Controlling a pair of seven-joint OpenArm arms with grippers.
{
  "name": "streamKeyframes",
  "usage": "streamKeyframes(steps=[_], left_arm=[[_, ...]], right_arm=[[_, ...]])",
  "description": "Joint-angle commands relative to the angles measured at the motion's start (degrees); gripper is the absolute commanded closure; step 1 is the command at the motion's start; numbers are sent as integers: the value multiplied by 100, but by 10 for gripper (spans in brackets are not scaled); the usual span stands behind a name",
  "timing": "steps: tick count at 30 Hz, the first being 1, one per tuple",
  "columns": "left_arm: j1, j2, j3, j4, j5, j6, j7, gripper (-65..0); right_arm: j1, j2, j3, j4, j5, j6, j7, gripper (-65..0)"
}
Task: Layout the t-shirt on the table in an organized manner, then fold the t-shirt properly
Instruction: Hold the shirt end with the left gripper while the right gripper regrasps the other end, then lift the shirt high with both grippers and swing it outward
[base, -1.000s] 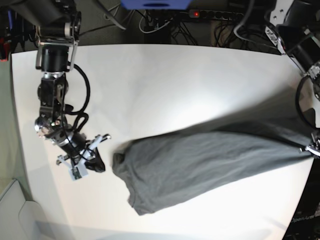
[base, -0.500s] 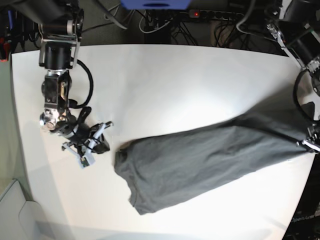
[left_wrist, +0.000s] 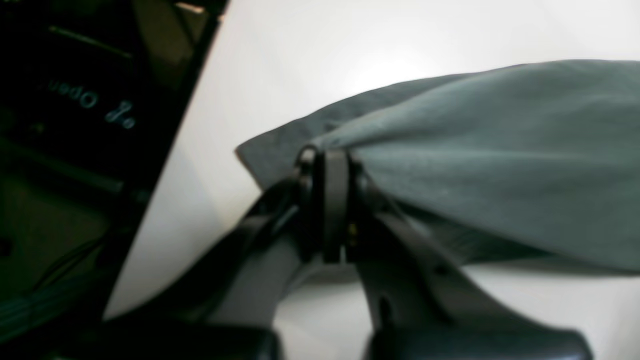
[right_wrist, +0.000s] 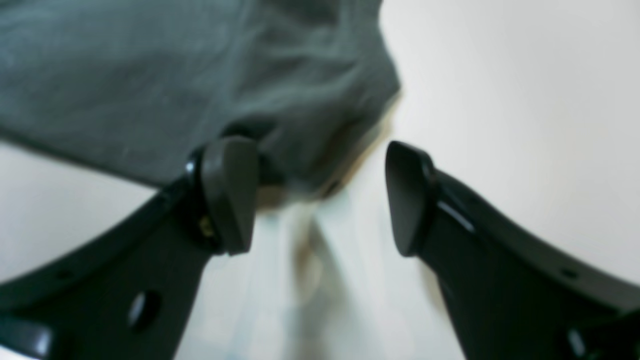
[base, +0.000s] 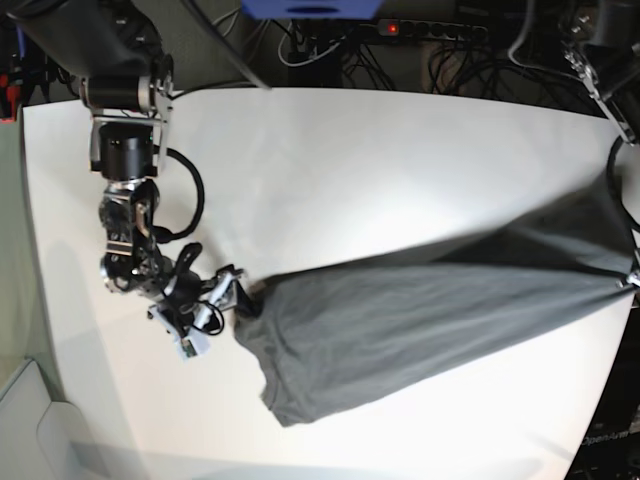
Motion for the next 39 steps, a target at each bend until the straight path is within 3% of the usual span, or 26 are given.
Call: streamKeyframes(steps=[1,11,20,22,24,27,28,32,39], left_arm=[[-199,-144,-23,47,-49,14,-144,-4],[-207,-241,-32,-32,-22,14,-162,-4],[-181,-232,-32,-32,-31,14,-153,-4],[-181,-232,-32,-32,-31,14,-153,-4],[-181,-232,-32,-32,-66,14,-153,-4],[-181,-232,-32,-32,-66,14,-153,-4],[-181,-232,-32,-32,-66,14,-153,-4],[-216,-232,-40,47,-84,14,-153,-4],[-234,-223,-40,425,-506,23,-162,-4]], right_arm=[[170,-51,-78,16,95,45,211,-408],[187,-209,-500,-432,103,45,492,-407],[187,-218,-491,-986,95,45,1363,-396],[187,-209,-508,-1074,95,45,1521,-340],[187,-200,-508,-1162,95,45,1653,-235],[187,-183,-508,-1223,95,45,1723,-31],[187,-183,-508,-1179,95,45,1705,0],[152,-77,-473,-810,130,45,1670,0],[-138,134,-464,1045,139,45,844,0]])
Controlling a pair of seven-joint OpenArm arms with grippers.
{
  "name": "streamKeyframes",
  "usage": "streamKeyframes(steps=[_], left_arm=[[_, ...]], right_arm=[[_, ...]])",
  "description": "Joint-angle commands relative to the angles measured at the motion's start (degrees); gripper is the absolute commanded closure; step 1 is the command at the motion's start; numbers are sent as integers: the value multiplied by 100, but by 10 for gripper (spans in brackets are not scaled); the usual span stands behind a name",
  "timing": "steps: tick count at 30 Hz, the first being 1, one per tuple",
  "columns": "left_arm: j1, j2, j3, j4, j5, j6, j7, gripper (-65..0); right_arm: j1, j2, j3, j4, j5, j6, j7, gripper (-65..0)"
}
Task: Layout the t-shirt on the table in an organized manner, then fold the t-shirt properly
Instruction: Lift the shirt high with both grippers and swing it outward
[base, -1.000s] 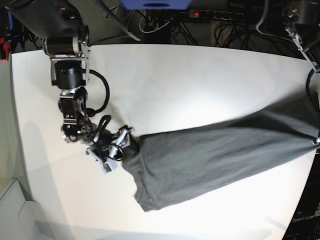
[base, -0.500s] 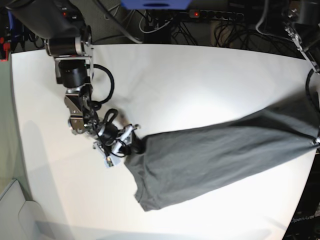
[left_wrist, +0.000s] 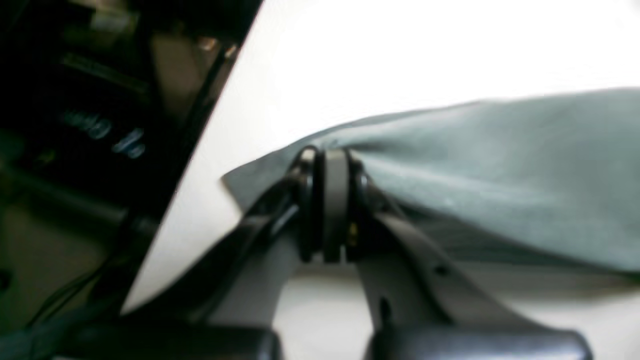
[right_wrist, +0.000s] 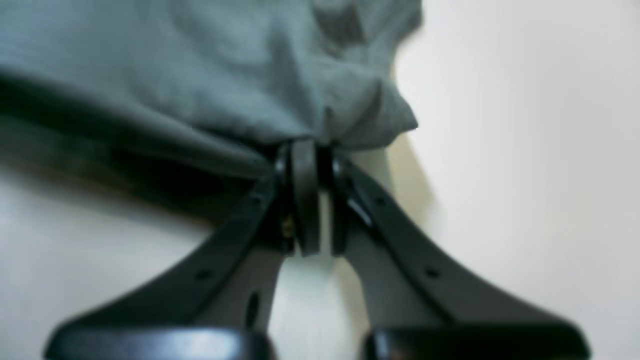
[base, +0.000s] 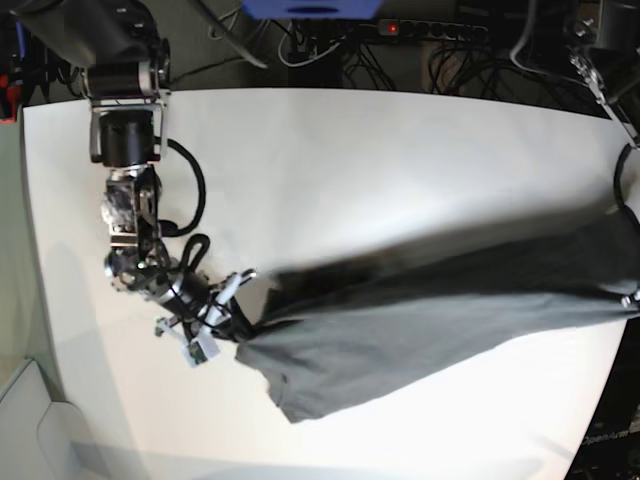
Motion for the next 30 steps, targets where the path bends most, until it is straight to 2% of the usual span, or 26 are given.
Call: streamKeyframes(steps=[1,6,12,18,26,30], left_arm=[[-149,-129,-34,102,-137,27,-101,-4],[-412,-129,-34,102,-770,54,-110,-4],[-729,-121,-174,84,-1350,54,-110,-4],[-922,266,-860,23,-1860,54,-452,-4],[-1160,556,-640,23,-1878,54,-628,-4],[-1388,741,-306,-21,-1834,54,-787,-4]], right_arm=[[179,38,19,321,102,19,52,0],[205,46,27,1604,102,19,-669,0],[319,46,362,3037,84,19,-1390,0],[451,55,854,4074,66,19,-2040,0],[425,512,1021,4848,58,19,-2313,0],[451,583,1258,4804,66,19,-2383,0]])
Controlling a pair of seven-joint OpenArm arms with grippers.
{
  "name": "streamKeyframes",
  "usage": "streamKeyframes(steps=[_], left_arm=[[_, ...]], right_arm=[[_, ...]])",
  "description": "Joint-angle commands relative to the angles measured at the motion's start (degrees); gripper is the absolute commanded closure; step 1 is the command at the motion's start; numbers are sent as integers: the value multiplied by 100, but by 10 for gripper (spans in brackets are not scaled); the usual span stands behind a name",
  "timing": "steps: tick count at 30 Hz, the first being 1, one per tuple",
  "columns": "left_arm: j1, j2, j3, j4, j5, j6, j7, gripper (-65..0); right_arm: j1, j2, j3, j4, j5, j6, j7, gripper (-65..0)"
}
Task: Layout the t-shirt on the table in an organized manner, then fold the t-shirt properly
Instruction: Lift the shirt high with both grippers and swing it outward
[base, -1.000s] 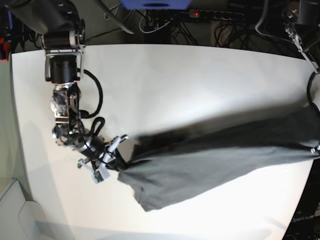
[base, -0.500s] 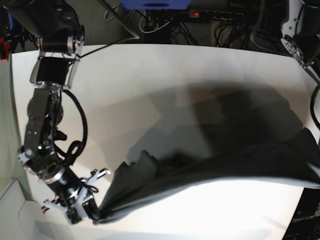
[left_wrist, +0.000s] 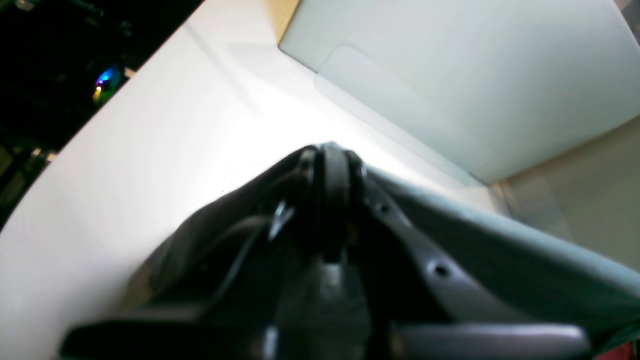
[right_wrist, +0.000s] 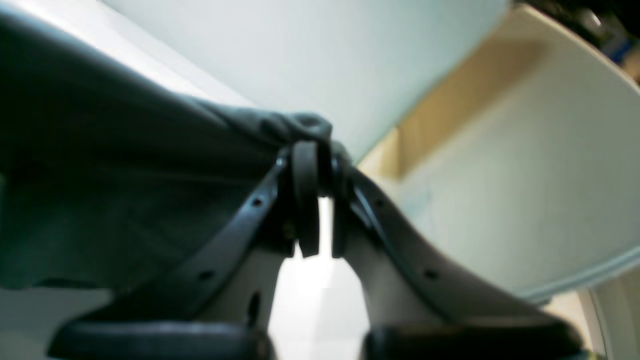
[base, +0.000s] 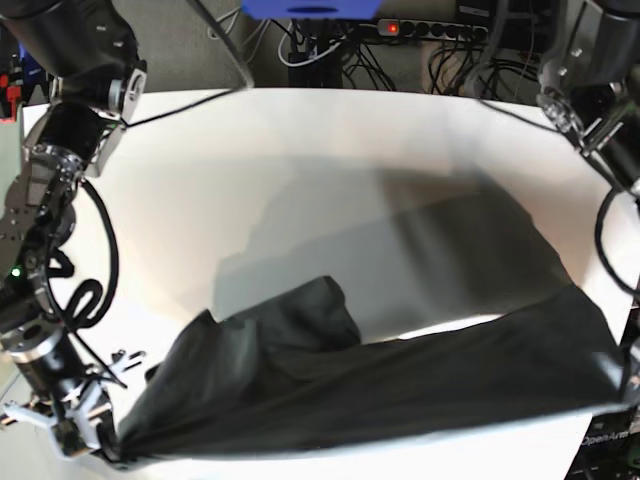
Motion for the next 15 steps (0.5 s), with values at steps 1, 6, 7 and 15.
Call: streamKeyframes(steps=[1,6,7,15], left_arm=[[-188,-79,50,33,-151,-23,-236,-4],[-584,124,428,-494,-151,-23,-482,-4],[-672,150,516,-644,-160,-23,-579,-4],[-1428,475,762,-1224,-168,-58,-764,-4]], right_arm=[[189,58,28,24,31,-51,174,0],[611,146,28,-548,31,-51,201,0],[804,164,28,-750,23,-51,209,0],[2123,533,1,-1611,23,-51,174,0]])
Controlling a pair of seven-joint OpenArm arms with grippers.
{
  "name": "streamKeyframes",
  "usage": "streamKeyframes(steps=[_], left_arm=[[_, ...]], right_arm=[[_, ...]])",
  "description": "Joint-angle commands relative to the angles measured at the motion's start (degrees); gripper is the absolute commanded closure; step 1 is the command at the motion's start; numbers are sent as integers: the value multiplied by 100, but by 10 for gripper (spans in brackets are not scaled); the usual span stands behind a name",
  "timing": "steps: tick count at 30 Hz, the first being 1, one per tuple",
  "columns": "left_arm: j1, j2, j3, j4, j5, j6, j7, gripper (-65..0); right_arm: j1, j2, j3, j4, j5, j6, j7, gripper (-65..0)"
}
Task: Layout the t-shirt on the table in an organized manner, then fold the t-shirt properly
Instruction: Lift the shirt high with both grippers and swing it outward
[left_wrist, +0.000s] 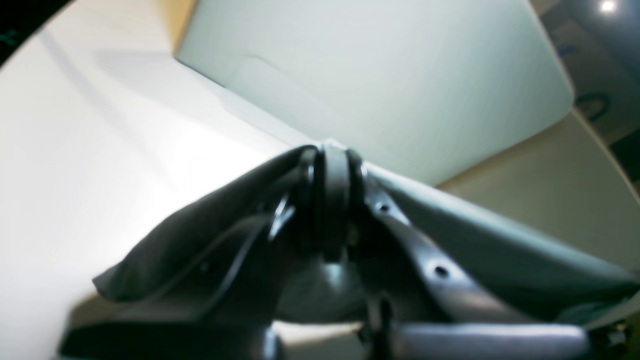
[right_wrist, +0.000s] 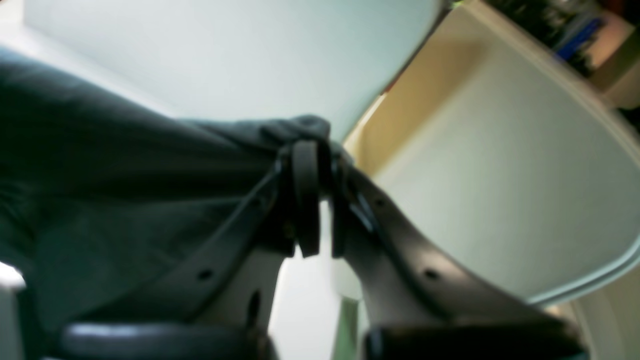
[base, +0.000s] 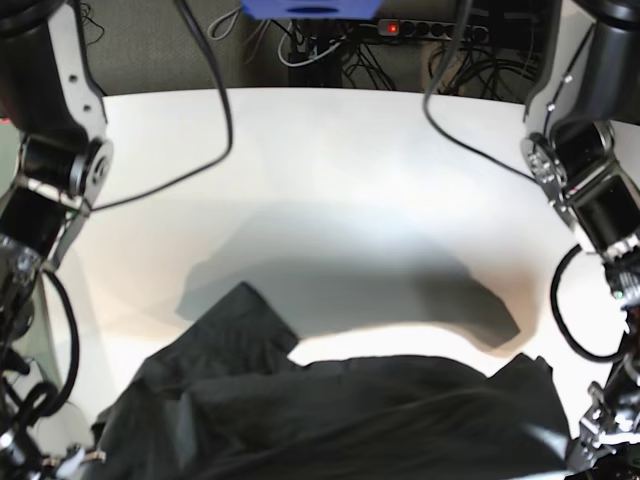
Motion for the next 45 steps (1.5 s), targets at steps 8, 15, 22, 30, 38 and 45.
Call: streamKeyframes(steps=[8,15,22,30,38,45], left_arm=[[-153,116,17,-64,-140,-54,-134,-4],[638,-87,17,-187,-140,-54,-125,-4],[1447,-377,17,-495,-202,-62,-64,-4],[2115,-570,26,-750,-140,-62,622,-4],[1816,-931,8,-688,-210,-62,1396,-4],[1429,-878,-1,-214,-210,-62,1404,-4]], right_arm=[[386,263,28,401,90,-49,-180,0],[-1530,-106,142,1817,117,-49,-320,0],[-3051,-695,151,2247,117,-49,-268,0],[-4044,-845,564,2247,126,-49,172,0],[-3921,-748,1065,2283,126,-49,172,0],[-3227,-352,1223,2265,117,-49,110,0]])
